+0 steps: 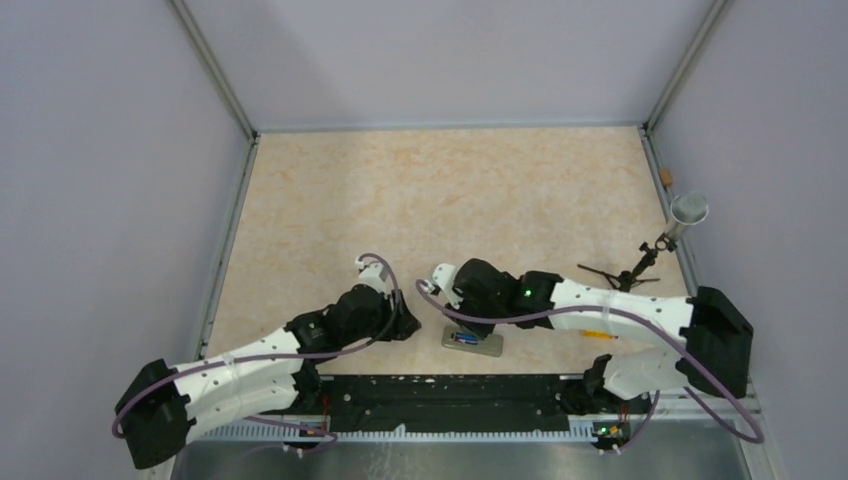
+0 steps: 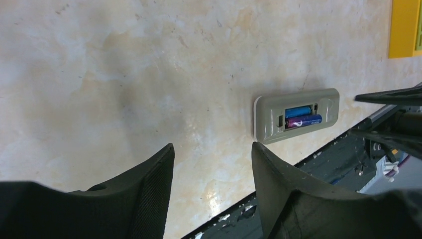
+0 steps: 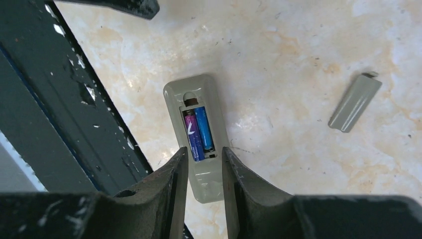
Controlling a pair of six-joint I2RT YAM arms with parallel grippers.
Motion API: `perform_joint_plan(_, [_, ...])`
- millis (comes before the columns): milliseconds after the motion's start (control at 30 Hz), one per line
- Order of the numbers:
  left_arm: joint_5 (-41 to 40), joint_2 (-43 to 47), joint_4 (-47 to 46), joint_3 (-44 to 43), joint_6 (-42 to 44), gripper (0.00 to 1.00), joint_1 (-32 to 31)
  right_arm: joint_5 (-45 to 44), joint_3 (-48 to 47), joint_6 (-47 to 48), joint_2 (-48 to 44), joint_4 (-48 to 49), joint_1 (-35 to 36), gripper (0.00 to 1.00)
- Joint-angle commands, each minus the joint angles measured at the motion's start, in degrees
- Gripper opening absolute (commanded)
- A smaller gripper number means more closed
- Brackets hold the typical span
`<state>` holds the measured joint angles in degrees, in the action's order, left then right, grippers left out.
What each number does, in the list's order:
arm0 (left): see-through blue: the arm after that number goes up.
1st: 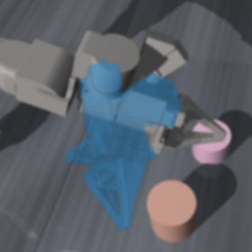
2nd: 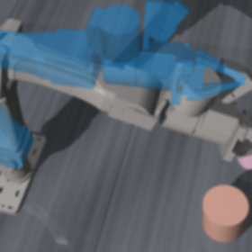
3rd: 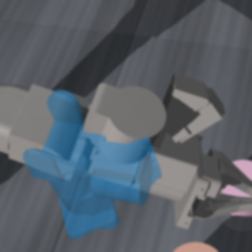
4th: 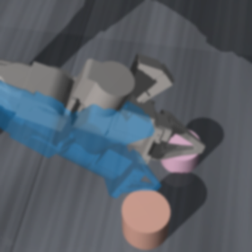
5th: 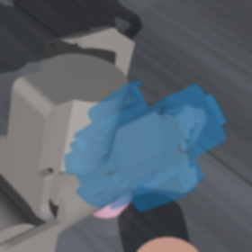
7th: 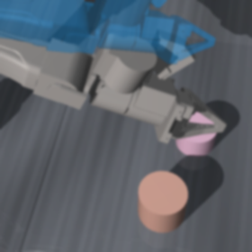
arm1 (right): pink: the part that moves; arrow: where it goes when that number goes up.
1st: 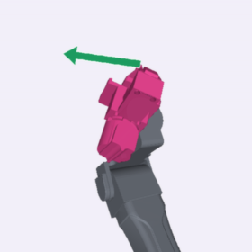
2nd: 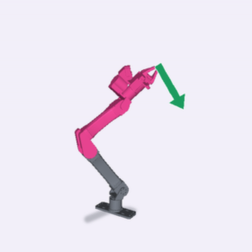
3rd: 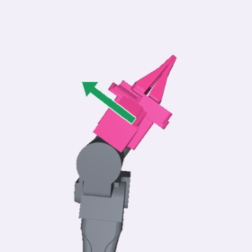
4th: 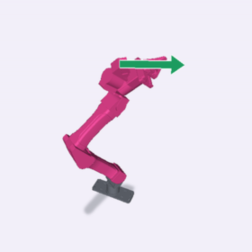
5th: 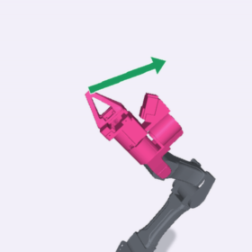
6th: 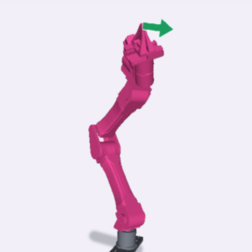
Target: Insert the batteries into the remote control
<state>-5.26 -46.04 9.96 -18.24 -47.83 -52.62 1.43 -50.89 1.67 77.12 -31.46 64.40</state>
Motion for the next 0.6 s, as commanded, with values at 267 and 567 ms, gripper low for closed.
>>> perform_joint_plan(267, [13.6, -13.1, -14.2, -2.3, 1.8, 0.52, 0.1, -11.9, 9.9, -18.0, -16.3, 10.1, 0.8, 0.28])
perform_joint_plan(567, [17.8, -20.2, -20.1, -3.4, 1.5, 0.50, 0.1, -13.8, 19.0, -32.8, -23.1, 13.7, 0.8, 0.31])
